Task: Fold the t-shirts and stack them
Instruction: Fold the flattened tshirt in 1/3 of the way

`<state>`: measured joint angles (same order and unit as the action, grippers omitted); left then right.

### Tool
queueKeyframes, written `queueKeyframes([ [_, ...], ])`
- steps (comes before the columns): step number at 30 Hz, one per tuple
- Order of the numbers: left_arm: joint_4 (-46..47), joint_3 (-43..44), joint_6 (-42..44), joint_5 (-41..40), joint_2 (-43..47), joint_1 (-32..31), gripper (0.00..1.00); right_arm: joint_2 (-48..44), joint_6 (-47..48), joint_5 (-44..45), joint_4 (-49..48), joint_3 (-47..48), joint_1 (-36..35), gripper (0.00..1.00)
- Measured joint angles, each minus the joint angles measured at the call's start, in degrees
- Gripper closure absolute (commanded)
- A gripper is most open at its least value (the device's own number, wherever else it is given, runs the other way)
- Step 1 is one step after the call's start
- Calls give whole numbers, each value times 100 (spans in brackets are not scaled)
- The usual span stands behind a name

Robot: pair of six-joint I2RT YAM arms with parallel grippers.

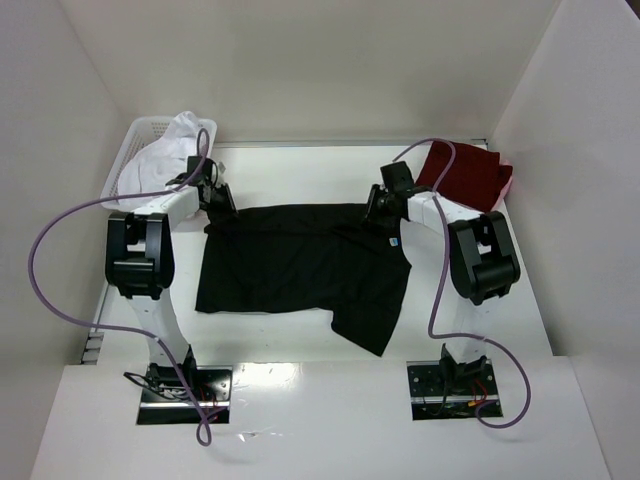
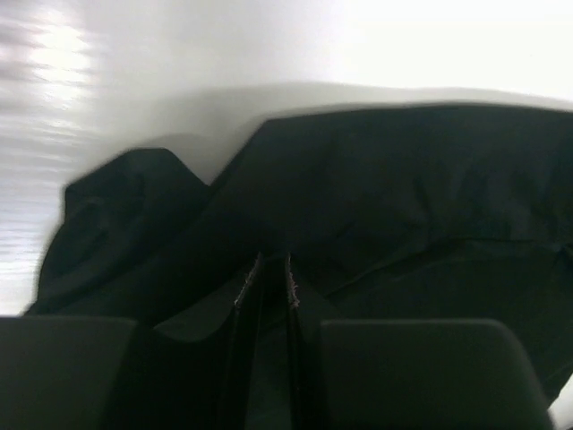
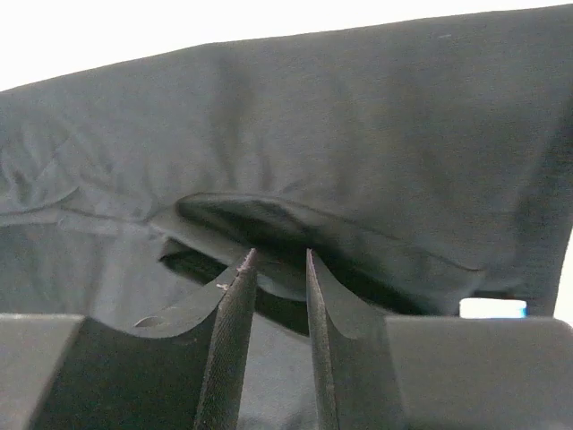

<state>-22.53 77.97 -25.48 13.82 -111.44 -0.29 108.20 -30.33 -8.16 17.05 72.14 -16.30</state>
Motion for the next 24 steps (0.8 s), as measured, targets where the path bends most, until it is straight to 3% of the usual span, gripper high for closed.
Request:
queueKeyframes([
  [15, -974, -340, -2, -530, 485, -70, 78, -517, 20, -285, -71, -792, -46, 67],
  [24, -1279, -424, -23, -865, 728, -71, 41, -895, 17, -330, -69, -1051, -44, 68],
])
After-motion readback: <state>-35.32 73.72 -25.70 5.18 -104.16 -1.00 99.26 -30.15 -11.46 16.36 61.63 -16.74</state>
